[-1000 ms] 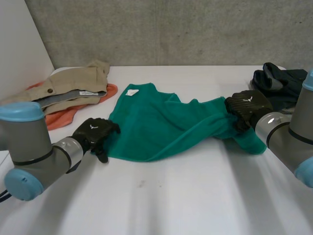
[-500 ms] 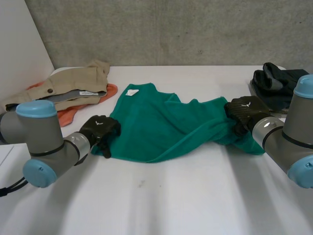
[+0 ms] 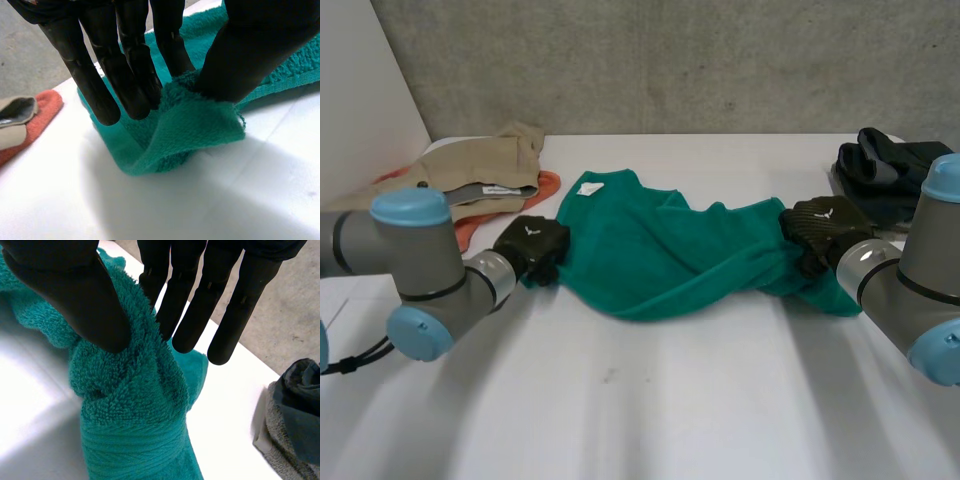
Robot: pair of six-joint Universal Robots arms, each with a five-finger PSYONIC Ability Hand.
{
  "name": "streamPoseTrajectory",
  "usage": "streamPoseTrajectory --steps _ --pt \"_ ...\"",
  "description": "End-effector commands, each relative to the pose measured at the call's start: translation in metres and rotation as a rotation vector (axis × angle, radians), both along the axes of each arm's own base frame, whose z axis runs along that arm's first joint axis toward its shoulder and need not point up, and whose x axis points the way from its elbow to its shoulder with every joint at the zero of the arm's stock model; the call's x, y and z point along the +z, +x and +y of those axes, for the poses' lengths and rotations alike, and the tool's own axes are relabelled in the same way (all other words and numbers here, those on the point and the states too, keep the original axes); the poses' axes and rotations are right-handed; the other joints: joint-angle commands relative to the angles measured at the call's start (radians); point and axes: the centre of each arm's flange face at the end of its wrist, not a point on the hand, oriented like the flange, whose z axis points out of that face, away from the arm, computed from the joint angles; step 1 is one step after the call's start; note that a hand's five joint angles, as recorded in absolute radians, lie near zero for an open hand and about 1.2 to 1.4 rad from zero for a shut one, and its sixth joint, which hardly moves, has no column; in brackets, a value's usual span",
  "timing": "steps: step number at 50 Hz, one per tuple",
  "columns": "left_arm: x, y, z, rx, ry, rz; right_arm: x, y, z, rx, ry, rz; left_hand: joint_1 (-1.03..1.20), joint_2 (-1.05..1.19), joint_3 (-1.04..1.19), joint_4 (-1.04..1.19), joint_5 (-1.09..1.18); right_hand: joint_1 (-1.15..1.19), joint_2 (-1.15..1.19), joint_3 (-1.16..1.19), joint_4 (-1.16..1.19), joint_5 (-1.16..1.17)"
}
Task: Fold the laundry.
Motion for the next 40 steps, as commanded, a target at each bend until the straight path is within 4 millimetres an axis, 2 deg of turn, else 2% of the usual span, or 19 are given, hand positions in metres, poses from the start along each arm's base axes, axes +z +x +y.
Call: streamPoseTrajectory --steps 1,6,8,10,12,16,19,22,24,26,28,29,31,32,33,35,36,37,40 --pt "0.063 0.007 0.011 0.064 -0.102 0.023 0.020 0.002 -0.003 0.003 -0.049 -0.008 0.239 0.203 0.208 0.200 0.245 0.295 0.221 0.206 0.198 0.272" --pt "0.118 0.023 0.042 0.098 -0.186 0.035 0.061 -0.003 0.011 0.030 -0.085 0.069 0.239 0.203 0.208 0.200 0.245 0.295 0.221 0.206 0.198 0.272" --pt "0.130 0.028 0.054 0.100 -0.191 0.032 0.077 -0.007 0.022 0.062 -0.073 0.154 0.239 0.203 0.208 0.200 0.245 0.295 0.221 0.206 0.198 0.272" --pt "0.139 0.034 0.073 0.098 -0.168 0.022 0.081 -0.010 0.032 0.090 -0.044 0.221 0.239 0.203 0.208 0.200 0.245 0.295 0.221 0.206 0.198 0.272" --pt "0.139 0.038 0.082 0.099 -0.138 0.011 0.078 -0.014 0.047 0.143 0.034 0.323 0.239 0.203 0.208 0.200 0.245 0.295 0.221 0.206 0.198 0.272" --pt "0.120 0.042 0.096 0.095 -0.013 -0.036 0.071 -0.017 0.063 0.218 0.116 0.439 0.239 0.203 0.208 0.200 0.245 0.295 0.221 0.206 0.198 0.272" --pt "0.096 0.041 0.091 0.088 0.046 -0.083 0.065 -0.015 0.060 0.224 0.124 0.445 0.239 0.203 0.208 0.200 0.245 0.295 0.221 0.206 0.198 0.272" --pt "0.070 0.036 0.073 0.073 0.059 -0.133 0.042 -0.009 0.042 0.212 0.139 0.433 0.239 0.203 0.208 0.200 0.245 0.295 0.221 0.206 0.198 0.272" --pt "0.067 0.032 0.057 0.067 0.013 -0.142 0.031 -0.003 0.024 0.187 0.107 0.410 0.239 0.203 0.208 0.200 0.245 0.295 0.221 0.206 0.198 0.272" --pt "0.073 0.023 0.032 0.076 -0.089 -0.139 0.032 0.000 0.009 0.155 0.060 0.388 0.239 0.203 0.208 0.200 0.245 0.295 0.221 0.206 0.198 0.272" --pt "0.085 0.016 0.013 0.092 -0.182 -0.112 0.044 0.005 -0.016 0.083 -0.062 0.333 0.239 0.203 0.208 0.200 0.245 0.295 0.221 0.206 0.198 0.272" --pt "0.106 0.011 -0.008 0.114 -0.298 -0.072 0.052 0.006 -0.025 0.052 -0.117 0.307 0.239 0.203 0.208 0.200 0.245 0.295 0.221 0.206 0.198 0.272" --pt "0.133 0.005 -0.024 0.132 -0.428 -0.019 0.071 0.010 -0.041 -0.003 -0.240 0.242 0.239 0.203 0.208 0.200 0.245 0.295 0.221 0.206 0.198 0.272" --pt "0.148 0.004 -0.031 0.142 -0.498 0.010 0.095 0.013 -0.055 -0.050 -0.387 0.162 0.239 0.203 0.208 0.200 0.245 0.295 0.221 0.206 0.198 0.272" --pt "0.178 -0.001 -0.042 0.154 -0.636 0.081 0.107 0.015 -0.061 -0.068 -0.465 0.118 0.239 0.203 0.208 0.200 0.245 0.295 0.221 0.206 0.198 0.272" --pt "0.203 -0.005 -0.048 0.164 -0.759 0.163 0.125 0.018 -0.069 -0.089 -0.599 0.034 0.239 0.203 0.208 0.200 0.245 0.295 0.221 0.206 0.198 0.272" --pt "0.214 -0.005 -0.050 0.171 -0.817 0.206 0.142 0.020 -0.074 -0.102 -0.734 -0.049 0.239 0.203 0.208 0.200 0.245 0.295 0.221 0.206 0.198 0.272" --pt "0.234 -0.005 -0.052 0.188 -0.907 0.294 0.151 0.021 -0.075 -0.106 -0.793 -0.091 0.239 0.203 0.208 0.200 0.245 0.295 0.221 0.206 0.198 0.272" --pt "0.255 -0.003 -0.051 0.207 -0.997 0.394 0.172 0.019 -0.071 -0.113 -0.963 -0.196 0.239 0.203 0.208 0.200 0.245 0.295 0.221 0.206 0.198 0.272"
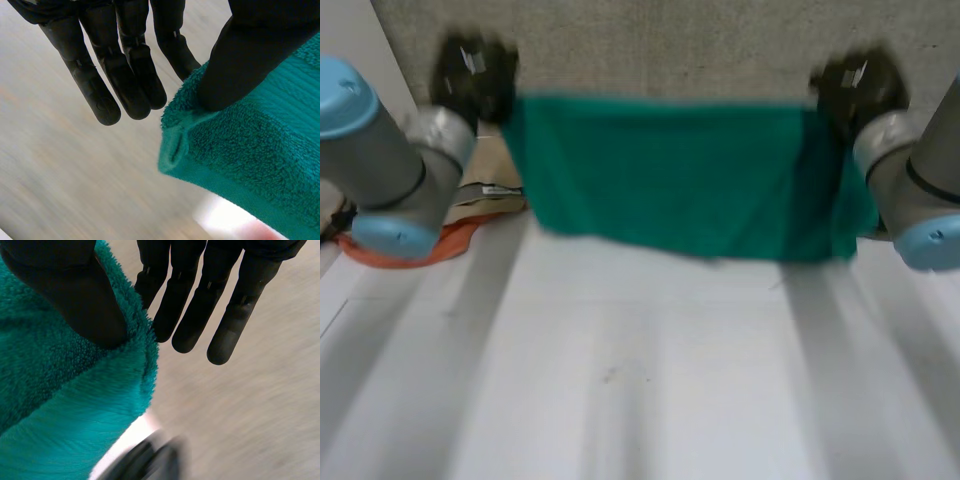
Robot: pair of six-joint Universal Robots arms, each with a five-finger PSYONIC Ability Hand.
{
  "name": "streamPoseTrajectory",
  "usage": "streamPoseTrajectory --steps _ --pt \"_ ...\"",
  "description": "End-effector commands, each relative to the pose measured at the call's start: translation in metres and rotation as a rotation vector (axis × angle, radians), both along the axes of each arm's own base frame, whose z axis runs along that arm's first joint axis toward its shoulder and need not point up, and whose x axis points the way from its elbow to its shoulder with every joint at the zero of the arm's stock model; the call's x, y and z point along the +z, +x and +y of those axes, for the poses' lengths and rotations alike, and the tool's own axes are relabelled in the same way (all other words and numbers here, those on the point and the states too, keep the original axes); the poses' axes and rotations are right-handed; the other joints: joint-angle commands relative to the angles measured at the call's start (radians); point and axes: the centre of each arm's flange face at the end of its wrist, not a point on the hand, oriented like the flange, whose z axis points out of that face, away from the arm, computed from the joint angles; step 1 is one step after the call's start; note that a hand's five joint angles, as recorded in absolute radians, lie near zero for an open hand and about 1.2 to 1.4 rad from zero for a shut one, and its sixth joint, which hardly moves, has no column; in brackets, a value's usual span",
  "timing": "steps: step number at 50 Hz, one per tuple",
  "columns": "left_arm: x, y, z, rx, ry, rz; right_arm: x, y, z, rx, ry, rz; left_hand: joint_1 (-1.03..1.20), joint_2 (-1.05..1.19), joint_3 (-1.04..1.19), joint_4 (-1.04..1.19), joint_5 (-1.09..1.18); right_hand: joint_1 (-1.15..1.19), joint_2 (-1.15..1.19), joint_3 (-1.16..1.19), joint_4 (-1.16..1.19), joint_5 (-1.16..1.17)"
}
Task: Fold the laundry.
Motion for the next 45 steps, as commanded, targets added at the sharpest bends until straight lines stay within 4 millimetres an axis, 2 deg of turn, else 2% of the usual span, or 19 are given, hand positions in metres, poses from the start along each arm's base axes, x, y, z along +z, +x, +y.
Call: streamPoseTrajectory --steps 1,4,8,11,12,14,15,17,18,20,23,25,26,27,29,31,34,38,45 --pt "0.096 0.001 -0.012 -0.005 -0.451 0.308 0.078 0.004 -0.012 0.046 -0.565 -0.314 0.238 0.200 0.204 0.195 0.245 0.295 0.220 0.205 0.198 0.272" --pt "0.090 0.004 -0.013 0.004 -0.417 0.299 0.064 0.006 -0.012 0.061 -0.528 -0.298 0.238 0.200 0.204 0.195 0.245 0.295 0.220 0.205 0.198 0.272" --pt "0.053 0.002 -0.009 0.011 -0.258 0.249 0.031 0.014 -0.011 0.082 -0.400 -0.263 0.238 0.200 0.204 0.195 0.245 0.295 0.220 0.205 0.198 0.272" --pt "0.014 0.001 -0.003 0.019 -0.110 0.204 0.001 0.018 -0.005 0.090 -0.279 -0.233 0.238 0.200 0.204 0.195 0.245 0.295 0.220 0.205 0.198 0.272" --pt "-0.007 0.003 0.002 0.025 -0.032 0.178 -0.007 0.018 -0.003 0.091 -0.246 -0.223 0.238 0.200 0.204 0.195 0.245 0.295 0.220 0.205 0.198 0.272" --pt "-0.028 0.006 0.009 0.032 0.046 0.150 -0.025 0.018 0.004 0.089 -0.168 -0.192 0.238 0.200 0.204 0.195 0.245 0.295 0.220 0.205 0.198 0.272" --pt "-0.038 0.007 0.013 0.034 0.084 0.135 -0.035 0.017 0.008 0.087 -0.122 -0.178 0.238 0.200 0.204 0.195 0.245 0.295 0.220 0.205 0.198 0.272" --pt "-0.067 0.010 0.028 0.034 0.189 0.097 -0.073 0.011 0.026 0.074 0.068 -0.116 0.238 0.200 0.204 0.195 0.245 0.295 0.220 0.205 0.198 0.272" --pt "-0.080 0.013 0.038 0.036 0.236 0.079 -0.081 0.009 0.032 0.070 0.118 -0.100 0.238 0.200 0.204 0.195 0.245 0.295 0.220 0.205 0.198 0.272" --pt "-0.093 0.016 0.047 0.038 0.280 0.064 -0.104 0.001 0.050 0.057 0.269 -0.051 0.238 0.200 0.204 0.195 0.245 0.295 0.220 0.205 0.198 0.272" --pt "-0.101 0.023 0.061 0.046 0.324 0.050 -0.120 -0.008 0.070 0.048 0.431 -0.003 0.238 0.200 0.204 0.195 0.245 0.295 0.220 0.205 0.198 0.272" --pt "-0.104 0.026 0.069 0.034 0.344 0.041 -0.123 -0.011 0.077 0.044 0.486 0.013 0.238 0.200 0.204 0.195 0.245 0.068 -0.006 -0.022 -0.029 0.046" --pt "-0.105 0.026 0.072 0.024 0.348 0.037 -0.121 -0.012 0.079 0.044 0.505 0.018 0.238 0.200 0.204 0.195 0.245 -0.291 -0.365 -0.381 -0.388 -0.313" --pt "-0.105 0.026 0.077 0.003 0.357 0.033 -0.119 -0.012 0.079 0.045 0.506 0.017 0.238 0.200 0.204 0.195 0.245 -0.408 -0.482 -0.498 -0.505 -0.430" --pt "-0.104 0.026 0.081 -0.014 0.358 0.029 -0.109 -0.011 0.078 0.053 0.487 0.009 0.238 0.200 0.204 0.195 0.245 -0.473 -0.547 -0.563 -0.570 -0.496" --pt "-0.100 0.027 0.084 -0.027 0.351 0.030 -0.088 -0.009 0.072 0.063 0.428 -0.011 0.238 0.200 0.204 0.195 0.245 -0.614 -0.688 -0.704 -0.711 -0.637" --pt "-0.096 0.030 0.085 -0.022 0.345 0.036 -0.069 -0.011 0.062 0.063 0.394 -0.025 0.238 0.200 0.204 0.195 0.245 -0.664 -0.738 -0.754 -0.761 -0.687" --pt "-0.088 0.036 0.086 -0.009 0.331 0.041 -0.047 -0.034 0.041 0.029 0.427 -0.032 0.238 0.200 0.204 0.195 0.245 -0.664 -0.739 -0.754 -0.761 -0.687" --pt "-0.080 0.036 0.091 -0.013 0.316 0.051 -0.068 -0.048 0.015 0.072 0.566 0.049 0.238 0.200 0.204 0.195 0.245 -0.635 -0.709 -0.725 -0.732 -0.658"
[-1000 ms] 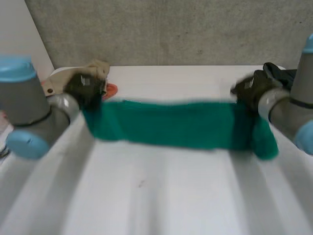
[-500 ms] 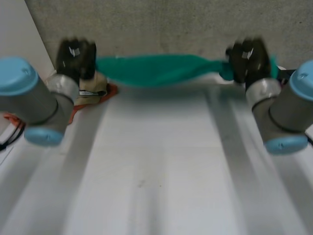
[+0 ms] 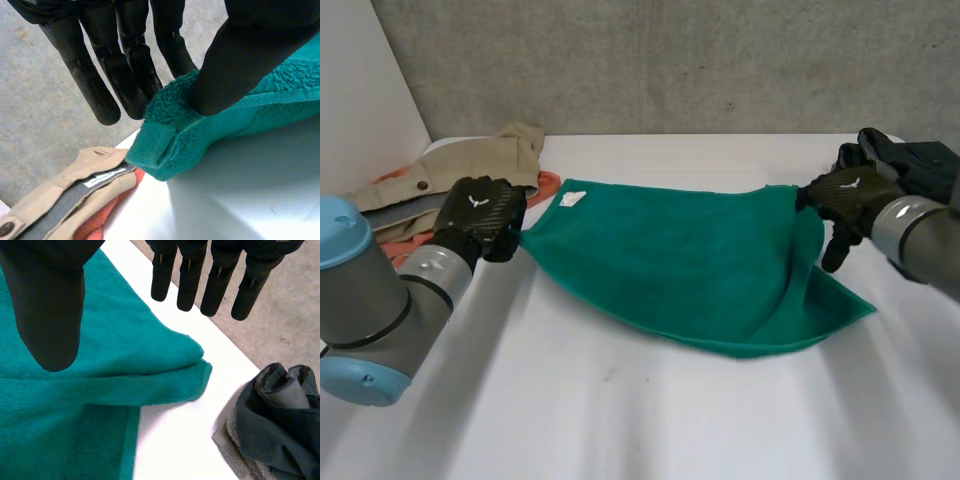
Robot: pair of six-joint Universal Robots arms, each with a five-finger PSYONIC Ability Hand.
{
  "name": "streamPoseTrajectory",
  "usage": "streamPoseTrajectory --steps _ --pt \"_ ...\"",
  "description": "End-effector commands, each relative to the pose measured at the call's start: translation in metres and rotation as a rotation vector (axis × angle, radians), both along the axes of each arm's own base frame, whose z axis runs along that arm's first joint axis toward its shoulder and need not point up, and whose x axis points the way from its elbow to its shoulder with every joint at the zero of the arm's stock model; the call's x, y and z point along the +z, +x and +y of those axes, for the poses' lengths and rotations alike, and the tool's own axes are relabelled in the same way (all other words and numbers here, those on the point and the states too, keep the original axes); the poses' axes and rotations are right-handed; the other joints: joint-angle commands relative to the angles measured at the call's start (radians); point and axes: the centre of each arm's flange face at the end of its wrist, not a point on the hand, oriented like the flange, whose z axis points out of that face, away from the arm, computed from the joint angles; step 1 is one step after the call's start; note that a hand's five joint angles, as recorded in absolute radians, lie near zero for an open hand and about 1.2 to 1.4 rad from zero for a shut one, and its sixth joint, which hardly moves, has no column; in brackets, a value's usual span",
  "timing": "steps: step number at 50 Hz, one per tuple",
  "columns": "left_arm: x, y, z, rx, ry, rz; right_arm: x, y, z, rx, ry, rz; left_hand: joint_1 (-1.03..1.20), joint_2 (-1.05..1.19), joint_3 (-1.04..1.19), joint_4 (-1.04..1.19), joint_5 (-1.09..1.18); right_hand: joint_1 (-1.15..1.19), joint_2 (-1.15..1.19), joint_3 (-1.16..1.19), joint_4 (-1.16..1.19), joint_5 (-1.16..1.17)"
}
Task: Fold the laundry.
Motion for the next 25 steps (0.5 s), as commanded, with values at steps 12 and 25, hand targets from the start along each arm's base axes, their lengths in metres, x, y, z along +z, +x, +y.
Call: streamPoseTrajectory --steps 12,25 --pt "0.008 0.001 0.004 0.004 -0.016 0.009 -0.052 -0.034 -0.009 0.020 0.195 0.172 0.238 0.200 0.204 0.195 0.235 0.084 0.085 0.084 0.103 0.128" --pt "0.015 0.000 -0.001 0.004 -0.041 0.016 -0.084 -0.050 0.026 0.053 0.137 0.076 0.238 0.200 0.204 0.195 0.235 0.216 0.217 0.216 0.235 0.260"
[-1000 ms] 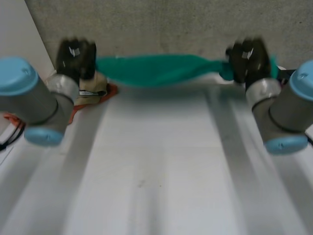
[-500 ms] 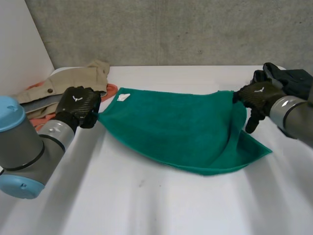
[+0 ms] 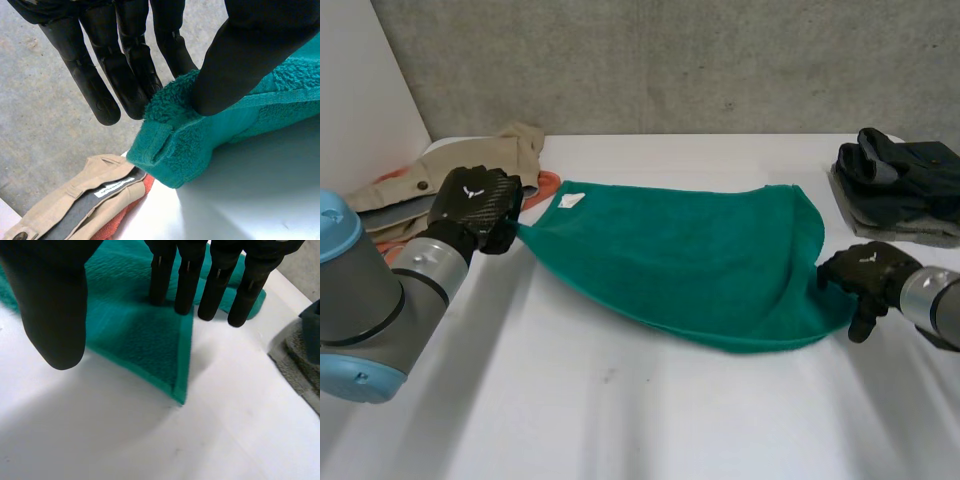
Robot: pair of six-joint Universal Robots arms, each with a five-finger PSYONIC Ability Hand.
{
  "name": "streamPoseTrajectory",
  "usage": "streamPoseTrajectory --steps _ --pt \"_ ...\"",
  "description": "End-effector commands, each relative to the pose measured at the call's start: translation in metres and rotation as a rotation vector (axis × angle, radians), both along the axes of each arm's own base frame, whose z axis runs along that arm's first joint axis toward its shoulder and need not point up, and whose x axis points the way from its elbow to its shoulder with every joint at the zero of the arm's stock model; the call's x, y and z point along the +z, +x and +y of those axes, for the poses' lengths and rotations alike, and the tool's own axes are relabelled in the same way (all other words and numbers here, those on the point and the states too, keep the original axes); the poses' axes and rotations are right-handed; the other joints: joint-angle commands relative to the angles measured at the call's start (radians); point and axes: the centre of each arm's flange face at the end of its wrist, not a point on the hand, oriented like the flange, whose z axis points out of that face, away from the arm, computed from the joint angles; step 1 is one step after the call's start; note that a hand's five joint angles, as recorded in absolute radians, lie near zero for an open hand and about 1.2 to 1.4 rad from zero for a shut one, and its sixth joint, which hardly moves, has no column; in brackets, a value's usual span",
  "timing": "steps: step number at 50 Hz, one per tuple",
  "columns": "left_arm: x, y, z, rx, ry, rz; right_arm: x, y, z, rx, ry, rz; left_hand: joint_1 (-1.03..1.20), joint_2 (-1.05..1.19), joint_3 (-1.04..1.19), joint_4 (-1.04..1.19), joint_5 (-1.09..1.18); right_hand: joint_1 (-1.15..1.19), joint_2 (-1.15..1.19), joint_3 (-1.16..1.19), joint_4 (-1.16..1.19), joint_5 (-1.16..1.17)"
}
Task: Fold the laundry.
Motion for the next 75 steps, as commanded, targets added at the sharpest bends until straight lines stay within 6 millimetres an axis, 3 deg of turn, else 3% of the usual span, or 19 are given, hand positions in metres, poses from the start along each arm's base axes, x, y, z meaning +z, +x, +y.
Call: streamPoseTrajectory --steps 1,16,20,24,28,31,32,36,40,43,47,51,54,55,59,62,69,75 --pt "0.003 -0.001 -0.002 0.000 -0.013 0.005 -0.023 -0.001 0.012 0.036 -0.071 -0.032 0.238 0.200 0.204 0.195 0.235 0.184 0.190 0.187 0.178 0.172" --pt "0.003 0.000 -0.004 0.004 -0.013 0.005 -0.041 0.002 -0.001 0.042 -0.153 -0.026 0.238 0.200 0.204 0.195 0.235 0.334 0.340 0.337 0.328 0.322" --pt "0.003 0.001 -0.004 0.007 -0.014 0.005 -0.051 0.002 -0.004 0.042 -0.136 -0.025 0.238 0.200 0.204 0.195 0.235 0.498 0.504 0.501 0.492 0.486" --pt "0.004 0.001 -0.005 0.010 -0.013 0.008 -0.049 0.001 -0.010 0.035 -0.151 -0.022 0.238 0.200 0.204 0.195 0.235 0.902 0.908 0.904 0.895 0.890" --pt "0.013 0.002 -0.006 0.015 -0.033 0.015 -0.043 -0.001 -0.013 0.028 -0.173 -0.021 0.238 0.200 0.204 0.195 0.235 0.903 0.908 0.905 0.896 0.891" --pt "0.033 0.006 0.000 0.021 -0.061 0.023 -0.020 -0.003 -0.016 0.015 -0.231 -0.022 0.238 0.200 0.204 0.195 0.235 0.903 0.908 0.905 0.896 0.891" --pt "0.038 0.008 0.002 0.024 -0.065 0.024 0.011 -0.005 -0.016 0.007 -0.302 -0.018 0.238 0.200 0.204 0.195 0.235 0.903 0.908 0.905 0.896 0.891" --pt "0.069 0.019 0.014 0.047 -0.085 0.024 0.076 -0.013 0.005 -0.015 -0.376 0.013 0.238 0.200 0.204 0.195 0.235 0.903 0.908 0.905 0.896 0.891" --pt "0.095 0.027 0.032 0.056 -0.072 0.017 0.122 -0.028 0.021 -0.047 -0.355 0.066 0.238 0.200 0.204 0.195 0.235 0.903 0.908 0.905 0.896 0.891" --pt "0.115 0.032 0.052 0.058 -0.044 0.005 0.140 -0.037 0.032 -0.058 -0.295 0.100 0.238 0.200 0.204 0.195 0.235 0.903 0.908 0.905 0.896 0.891" --pt "0.115 0.035 0.062 0.056 0.027 -0.032 0.150 -0.036 0.048 -0.003 -0.252 0.187 0.238 0.200 0.204 0.195 0.235 0.903 0.908 0.905 0.896 0.891" --pt "0.088 0.032 0.057 0.029 0.116 -0.135 0.137 -0.035 0.047 0.031 -0.211 0.217 0.238 0.200 0.204 0.195 0.235 0.903 0.908 0.905 0.896 0.891" --pt "0.060 0.027 0.049 0.002 0.184 -0.212 0.108 -0.026 0.037 0.066 -0.114 0.205 0.238 0.200 0.204 0.195 0.235 0.903 0.908 0.905 0.896 0.891" --pt "0.049 0.027 0.041 0.002 0.207 -0.237 0.090 -0.019 0.030 0.086 -0.065 0.210 0.238 0.200 0.204 0.195 0.235 0.903 0.908 0.905 0.896 0.891" --pt "0.010 0.022 0.007 0.006 0.276 -0.278 0.060 -0.008 0.011 0.057 -0.042 0.259 0.238 0.200 0.204 0.195 0.235 0.903 0.908 0.905 0.896 0.891" --pt "-0.006 0.016 -0.012 0.000 0.296 -0.282 0.051 -0.006 -0.008 0.013 -0.117 0.288 0.238 0.200 0.204 0.195 0.235 0.903 0.908 0.905 0.896 0.891" --pt "-0.019 0.002 -0.052 -0.004 0.241 -0.267 0.026 0.006 -0.055 -0.033 -0.332 0.259 0.238 0.200 0.204 0.195 0.235 0.903 0.908 0.905 0.896 0.891" --pt "-0.024 -0.012 -0.089 0.019 0.099 -0.242 0.007 0.019 -0.079 -0.029 -0.434 0.228 0.238 0.200 0.204 0.195 0.235 0.903 0.908 0.905 0.896 0.891"
